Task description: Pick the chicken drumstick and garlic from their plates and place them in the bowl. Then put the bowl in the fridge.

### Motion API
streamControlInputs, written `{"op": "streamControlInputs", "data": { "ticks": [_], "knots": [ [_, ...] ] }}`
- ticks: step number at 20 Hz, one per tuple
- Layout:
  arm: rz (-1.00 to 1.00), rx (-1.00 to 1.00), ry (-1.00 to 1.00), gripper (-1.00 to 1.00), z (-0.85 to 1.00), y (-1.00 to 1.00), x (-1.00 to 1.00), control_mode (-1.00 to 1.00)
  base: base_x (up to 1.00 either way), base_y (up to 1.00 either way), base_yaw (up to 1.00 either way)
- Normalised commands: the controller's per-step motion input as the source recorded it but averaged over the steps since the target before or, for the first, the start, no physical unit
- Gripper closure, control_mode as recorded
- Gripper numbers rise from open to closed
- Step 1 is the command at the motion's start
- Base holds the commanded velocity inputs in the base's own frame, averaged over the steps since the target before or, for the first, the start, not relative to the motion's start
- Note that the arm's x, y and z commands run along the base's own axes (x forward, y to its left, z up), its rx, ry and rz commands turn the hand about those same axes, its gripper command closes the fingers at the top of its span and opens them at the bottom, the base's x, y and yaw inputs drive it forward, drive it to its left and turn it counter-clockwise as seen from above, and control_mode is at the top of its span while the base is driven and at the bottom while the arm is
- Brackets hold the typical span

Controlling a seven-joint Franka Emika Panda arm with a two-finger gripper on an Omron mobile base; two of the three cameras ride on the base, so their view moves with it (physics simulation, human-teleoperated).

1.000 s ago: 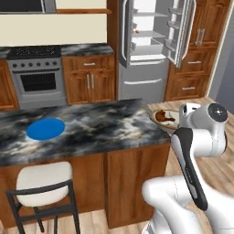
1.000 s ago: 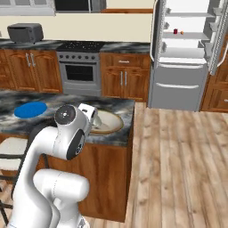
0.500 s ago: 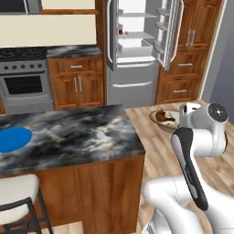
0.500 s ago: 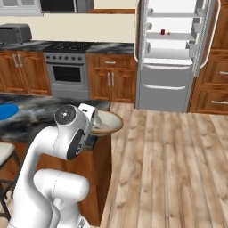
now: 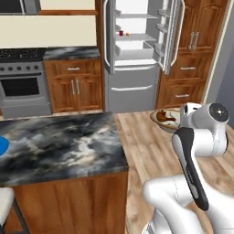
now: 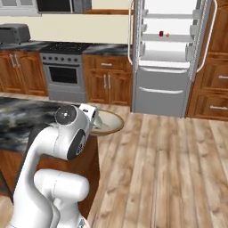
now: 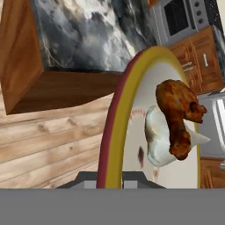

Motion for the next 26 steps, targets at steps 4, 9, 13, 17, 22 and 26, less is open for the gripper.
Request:
{"op": "streamControlInputs", "data": {
  "ticks": [4, 9, 13, 17, 22, 26],
  "knots": [
    [0.00, 0.00, 0.00, 1.00, 0.00, 0.00, 0.00, 1.00, 0.52, -0.59, 0.06],
    [0.00, 0.00, 0.00, 1.00, 0.00, 0.00, 0.00, 1.00, 0.51, -0.65, 0.00],
    [0.00, 0.00, 0.00, 1.00, 0.00, 0.00, 0.00, 1.00, 0.59, -0.56, 0.00],
    [0.00, 0.00, 0.00, 1.00, 0.00, 0.00, 0.00, 1.00, 0.75, -0.43, 0.02],
    [0.00, 0.00, 0.00, 1.00, 0.00, 0.00, 0.00, 1.00, 0.86, -0.24, 0.07],
    [0.00, 0.00, 0.00, 1.00, 0.00, 0.00, 0.00, 1.00, 0.87, -0.24, 0.06]
  ]
}}
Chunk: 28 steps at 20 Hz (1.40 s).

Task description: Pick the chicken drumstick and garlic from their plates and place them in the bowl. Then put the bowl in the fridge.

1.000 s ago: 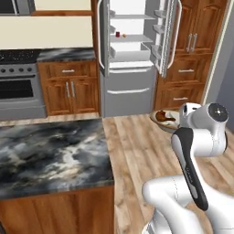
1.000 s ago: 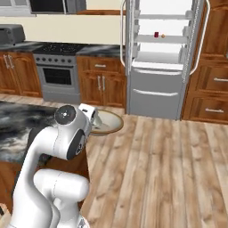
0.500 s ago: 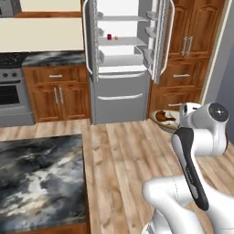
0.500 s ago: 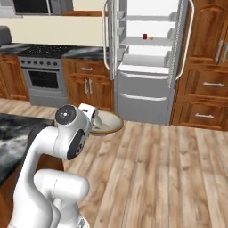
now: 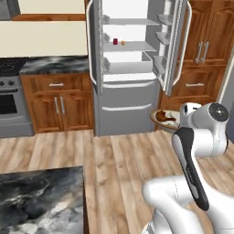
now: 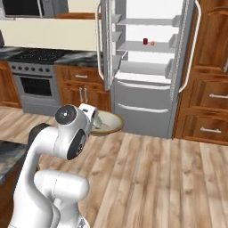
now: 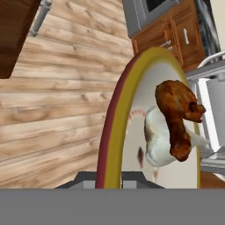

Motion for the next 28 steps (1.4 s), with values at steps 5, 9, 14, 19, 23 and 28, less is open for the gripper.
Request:
{"op": "streamControlInputs", "data": {
  "ticks": [5, 9, 14, 19, 23, 28],
  "knots": [
    [0.00, 0.00, 0.00, 1.00, 0.00, 0.00, 0.00, 1.00, 0.85, -0.28, 0.01],
    [0.00, 0.00, 0.00, 1.00, 0.00, 0.00, 0.00, 1.00, 0.82, -0.32, 0.00],
    [0.00, 0.00, 0.00, 1.00, 0.00, 0.00, 0.00, 1.00, 0.81, -0.37, 0.02],
    [0.00, 0.00, 0.00, 1.00, 0.00, 0.00, 0.00, 1.00, 0.74, -0.40, 0.00],
    [0.00, 0.00, 0.00, 1.00, 0.00, 0.00, 0.00, 1.00, 0.74, -0.42, 0.00],
    [0.00, 0.00, 0.00, 1.00, 0.00, 0.00, 0.00, 1.00, 0.72, -0.41, 0.01]
  ]
}}
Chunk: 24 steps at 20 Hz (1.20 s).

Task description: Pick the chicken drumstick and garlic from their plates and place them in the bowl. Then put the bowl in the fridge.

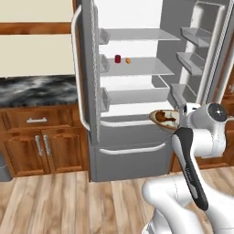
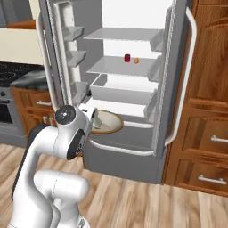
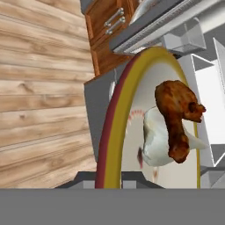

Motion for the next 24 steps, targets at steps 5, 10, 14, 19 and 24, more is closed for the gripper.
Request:
{"op": "streamControlInputs", "data": {
  "ticks": [5, 10, 14, 19, 24],
  "knots": [
    [0.00, 0.00, 0.00, 1.00, 0.00, 0.00, 0.00, 1.00, 0.74, -0.36, 0.00],
    [0.00, 0.00, 0.00, 1.00, 0.00, 0.00, 0.00, 1.00, 0.77, -0.33, 0.00],
    [0.00, 0.00, 0.00, 1.00, 0.00, 0.00, 0.00, 1.00, 0.77, -0.23, 0.00],
    [0.00, 0.00, 0.00, 1.00, 0.00, 0.00, 0.00, 1.00, 0.74, -0.13, -0.01],
    [0.00, 0.00, 0.00, 1.00, 0.00, 0.00, 0.00, 1.00, 0.43, -0.11, -0.03]
  ]
}}
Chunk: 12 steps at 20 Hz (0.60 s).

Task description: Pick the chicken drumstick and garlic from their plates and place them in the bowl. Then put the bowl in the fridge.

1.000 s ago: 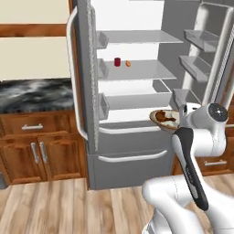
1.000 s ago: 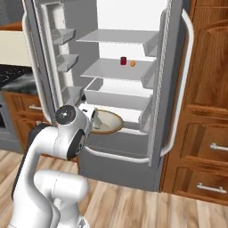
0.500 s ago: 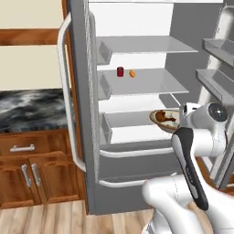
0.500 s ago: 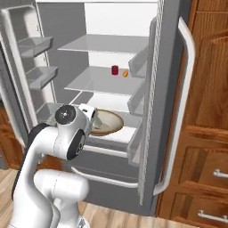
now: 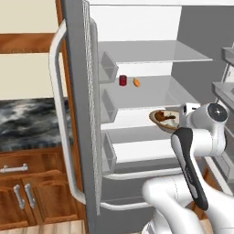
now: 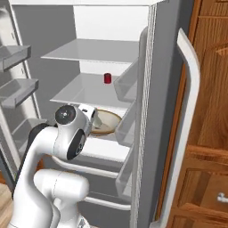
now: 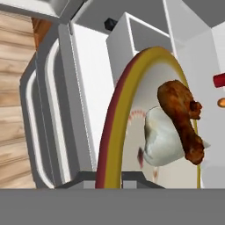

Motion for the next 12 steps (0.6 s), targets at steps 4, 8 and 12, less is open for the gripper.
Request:
{"op": "streamControlInputs", "data": {
  "ticks": [4, 8, 12],
  "knots": [
    [0.00, 0.00, 0.00, 1.00, 0.00, 0.00, 0.00, 1.00, 0.50, -0.15, -0.07],
    [0.00, 0.00, 0.00, 1.00, 0.00, 0.00, 0.00, 1.00, 0.54, -0.12, -0.07],
    [0.00, 0.00, 0.00, 1.00, 0.00, 0.00, 0.00, 1.00, 0.48, -0.06, -0.04]
  ]
}}
